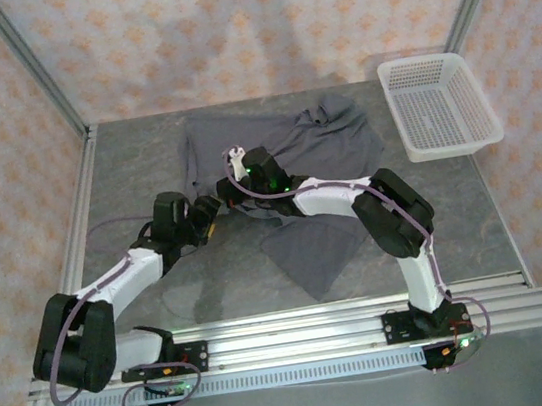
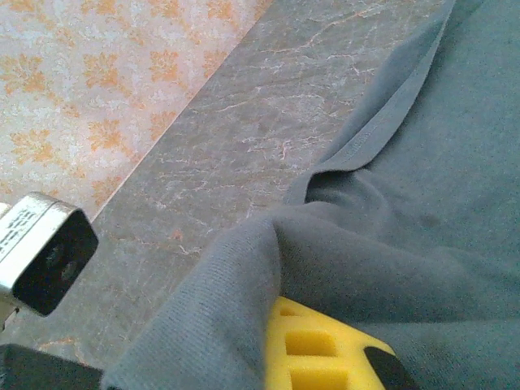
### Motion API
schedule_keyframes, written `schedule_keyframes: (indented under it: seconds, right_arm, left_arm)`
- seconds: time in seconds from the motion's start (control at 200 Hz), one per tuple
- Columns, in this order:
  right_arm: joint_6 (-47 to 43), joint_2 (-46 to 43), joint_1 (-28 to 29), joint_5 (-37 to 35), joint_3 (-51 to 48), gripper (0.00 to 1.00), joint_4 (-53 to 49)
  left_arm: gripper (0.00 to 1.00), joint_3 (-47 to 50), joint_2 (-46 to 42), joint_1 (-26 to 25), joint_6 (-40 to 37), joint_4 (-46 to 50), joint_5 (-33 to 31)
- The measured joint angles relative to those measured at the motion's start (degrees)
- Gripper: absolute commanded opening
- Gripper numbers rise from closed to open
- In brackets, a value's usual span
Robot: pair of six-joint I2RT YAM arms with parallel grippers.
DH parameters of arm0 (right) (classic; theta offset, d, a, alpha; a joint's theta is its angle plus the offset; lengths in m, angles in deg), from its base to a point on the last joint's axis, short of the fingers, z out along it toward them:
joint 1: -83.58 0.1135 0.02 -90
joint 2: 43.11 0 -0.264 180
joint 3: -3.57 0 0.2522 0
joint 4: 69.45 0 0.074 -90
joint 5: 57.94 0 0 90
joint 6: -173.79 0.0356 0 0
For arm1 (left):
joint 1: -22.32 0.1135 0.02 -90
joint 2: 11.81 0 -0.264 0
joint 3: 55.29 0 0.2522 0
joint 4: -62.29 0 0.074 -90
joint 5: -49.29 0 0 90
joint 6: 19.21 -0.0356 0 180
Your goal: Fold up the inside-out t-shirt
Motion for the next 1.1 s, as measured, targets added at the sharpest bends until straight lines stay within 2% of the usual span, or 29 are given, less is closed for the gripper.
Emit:
schedule_keyframes:
  seconds: [0.185, 0.385, 0.55, 0.675, 0.771, 0.896, 0.986, 1.096]
  right_arm:
    - [0.5, 0.0, 0.0, -1.0, 0.0, 0.00, -0.3]
    - [4.2, 0.0, -0.8, -4.1, 0.1, 0.00, -1.2]
    - [6.1, 0.0, -1.7, -4.8, 0.1, 0.00, -2.1]
    - [8.6, 0.0, -1.7, -6.7, 0.5, 0.00, -5.9]
    - [11.7, 0.0, -2.5, -7.1, 0.6, 0.00, -8.4]
    - [14.4, 0.0, -3.2, -5.2, 0.6, 0.00, -9.5]
    - [16.3, 0.0, -4.2, -2.2, 0.6, 0.00, -10.9]
    - [19.3, 0.2, -4.6, 2.4, 1.2, 0.00, -12.2]
  left_arm:
    - [0.22, -0.7, 0.1, 0.3, 2.4, 0.3, -1.5]
    - [0.00, 0.7, 1.2, 1.6, 3.3, 1.0, -1.4]
    - [0.00, 1.6, 1.3, 5.2, 1.4, 3.4, -0.7]
    - [0.00, -0.8, -3.6, 10.1, -4.1, 10.4, -1.0]
    - [0.00, -7.8, -9.7, 12.7, -12.3, 18.0, -5.4]
    - [0.00, -15.0, -14.8, 12.6, -22.7, 19.3, -12.3]
    - [0.00, -15.5, -13.6, 13.6, -27.6, 16.4, -16.0]
    - [0.00, -16.9, -3.7, 13.8, -30.1, 13.3, -17.6]
